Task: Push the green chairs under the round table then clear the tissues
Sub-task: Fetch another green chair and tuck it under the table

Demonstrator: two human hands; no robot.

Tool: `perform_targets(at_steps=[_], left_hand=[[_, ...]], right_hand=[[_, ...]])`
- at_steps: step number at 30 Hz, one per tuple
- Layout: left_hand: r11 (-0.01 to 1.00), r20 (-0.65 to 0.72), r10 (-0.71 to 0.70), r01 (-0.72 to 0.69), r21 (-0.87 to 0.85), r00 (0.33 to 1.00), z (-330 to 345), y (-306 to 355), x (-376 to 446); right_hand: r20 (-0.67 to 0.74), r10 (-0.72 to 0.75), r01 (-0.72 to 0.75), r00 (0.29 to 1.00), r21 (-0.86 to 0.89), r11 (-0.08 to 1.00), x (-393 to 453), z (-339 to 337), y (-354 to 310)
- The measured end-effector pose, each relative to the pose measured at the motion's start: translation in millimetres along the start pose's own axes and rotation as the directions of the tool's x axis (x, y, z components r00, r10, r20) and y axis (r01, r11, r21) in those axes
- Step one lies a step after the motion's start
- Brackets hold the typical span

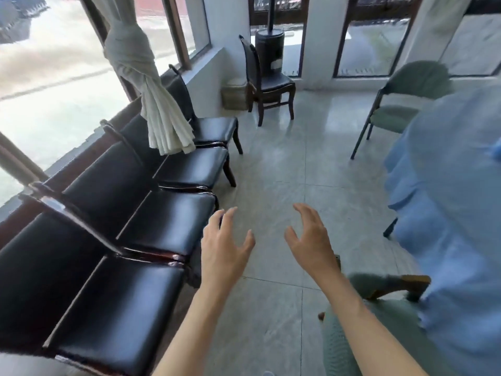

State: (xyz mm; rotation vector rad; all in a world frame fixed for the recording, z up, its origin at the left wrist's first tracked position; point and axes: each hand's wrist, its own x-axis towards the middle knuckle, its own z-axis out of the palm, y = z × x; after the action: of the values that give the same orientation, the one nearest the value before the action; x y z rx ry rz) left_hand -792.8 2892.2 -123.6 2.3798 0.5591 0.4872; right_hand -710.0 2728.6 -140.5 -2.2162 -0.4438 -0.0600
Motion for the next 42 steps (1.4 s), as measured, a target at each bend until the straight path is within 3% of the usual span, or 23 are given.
perform_targets(at_steps=[6,11,14,21,27,30,32,37,42], left_hand=[[0.975,0.188,0.221,-0.212,-0.068,0.957,64,59,41],[0.914,0.324,0.403,-0.359,-0.191,0.856,120,112,57],[0.862,0.402,0.505,-0.43,-0.267,0.763,153,143,58],[0.686,0.521,0.725,-0.542,-0.486,0.45,208,203,39],[0.542,0.53,0.826,-0.525,-0.656,0.191,231,222,14],[0.496,0.523,0.847,-0.497,-0.712,0.095,234,220,1],[0.465,0.523,0.852,-0.509,-0.724,0.033,237,216,-8],[0.432,0.527,0.848,-0.504,-0.748,-0.055,245,203,-25],[0.568,0.647,0.76,-0.431,-0.701,-0.05,260,174,-30]], right_hand=[[-0.201,0.192,-0.199,0.961,-0.017,0.98,5,-55,53],[-0.394,0.353,-0.384,0.849,0.0,0.923,-9,-101,91],[-0.521,0.441,-0.503,0.731,0.026,0.864,-25,-125,109],[-0.741,0.559,-0.699,0.373,0.171,0.694,-78,-160,118],[-0.82,0.572,-0.751,0.029,0.359,0.554,-127,-149,97],[-0.831,0.548,-0.781,-0.092,0.402,0.478,-147,-137,87],[-0.829,0.542,-0.783,-0.136,0.425,0.454,-157,-128,81],[-0.817,0.529,-0.769,-0.23,0.485,0.415,-177,-107,79],[-0.724,0.596,-0.714,-0.348,0.617,0.332,-192,-68,90]])
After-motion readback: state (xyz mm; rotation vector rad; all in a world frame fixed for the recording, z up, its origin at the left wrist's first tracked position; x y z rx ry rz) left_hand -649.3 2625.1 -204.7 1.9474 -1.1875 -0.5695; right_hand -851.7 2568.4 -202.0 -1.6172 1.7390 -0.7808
